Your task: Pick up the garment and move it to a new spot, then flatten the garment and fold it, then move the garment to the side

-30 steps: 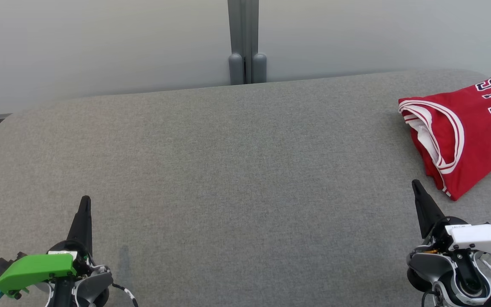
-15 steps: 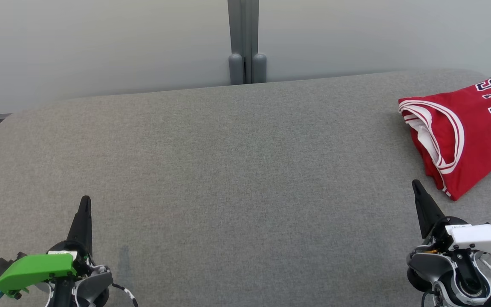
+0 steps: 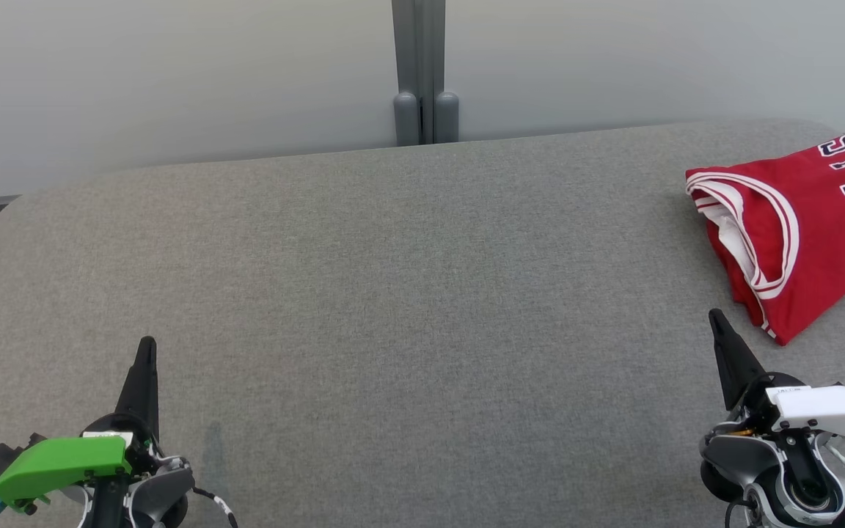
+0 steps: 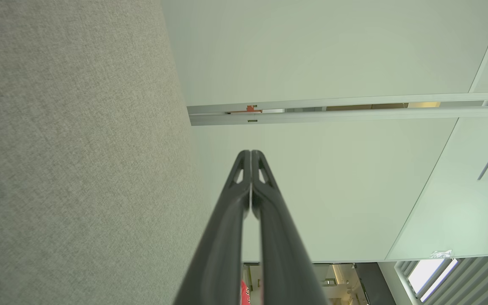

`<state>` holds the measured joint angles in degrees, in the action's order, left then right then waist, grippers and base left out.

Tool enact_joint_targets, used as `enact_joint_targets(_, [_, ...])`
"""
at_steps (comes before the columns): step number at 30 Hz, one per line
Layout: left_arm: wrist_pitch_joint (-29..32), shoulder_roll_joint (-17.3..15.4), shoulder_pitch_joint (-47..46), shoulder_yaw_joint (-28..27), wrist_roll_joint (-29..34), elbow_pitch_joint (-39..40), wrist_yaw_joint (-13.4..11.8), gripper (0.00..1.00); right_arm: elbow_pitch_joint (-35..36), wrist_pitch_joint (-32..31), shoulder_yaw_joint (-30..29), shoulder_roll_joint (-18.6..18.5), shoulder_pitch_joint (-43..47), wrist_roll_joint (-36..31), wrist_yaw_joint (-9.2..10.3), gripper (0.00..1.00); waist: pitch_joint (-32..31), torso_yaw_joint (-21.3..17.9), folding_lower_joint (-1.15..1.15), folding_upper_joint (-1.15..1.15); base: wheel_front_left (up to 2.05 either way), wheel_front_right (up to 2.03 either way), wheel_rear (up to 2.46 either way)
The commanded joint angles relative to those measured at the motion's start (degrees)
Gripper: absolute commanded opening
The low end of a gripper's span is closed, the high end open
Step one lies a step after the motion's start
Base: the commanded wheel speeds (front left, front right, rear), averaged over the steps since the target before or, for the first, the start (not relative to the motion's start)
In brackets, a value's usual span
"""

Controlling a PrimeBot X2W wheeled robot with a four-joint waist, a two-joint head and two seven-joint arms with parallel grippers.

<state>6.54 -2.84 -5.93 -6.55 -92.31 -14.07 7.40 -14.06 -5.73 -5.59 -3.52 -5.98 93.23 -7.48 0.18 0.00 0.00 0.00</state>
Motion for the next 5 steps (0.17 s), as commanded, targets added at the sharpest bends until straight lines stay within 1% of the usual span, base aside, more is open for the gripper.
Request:
enact_joint_targets(1, [0.2,-0.1,-0.6,-0.2,-0.1,0.0,0.3,0.0,-0.1,-0.3,-0.2,0.0,-0.4,-0.2,-0.02,0.0,0.0,0.0,0.0,0.0,0.0,0.0,0.0])
enact_joint_targets(5, [0.2,-0.1,-0.6,-0.2,-0.1,0.0,0.3,0.0,-0.1,-0.3,-0.2,0.1,-0.4,-0.2,-0.02,0.0,0.0,0.0,0.0,0.0,0.0,0.0,0.0])
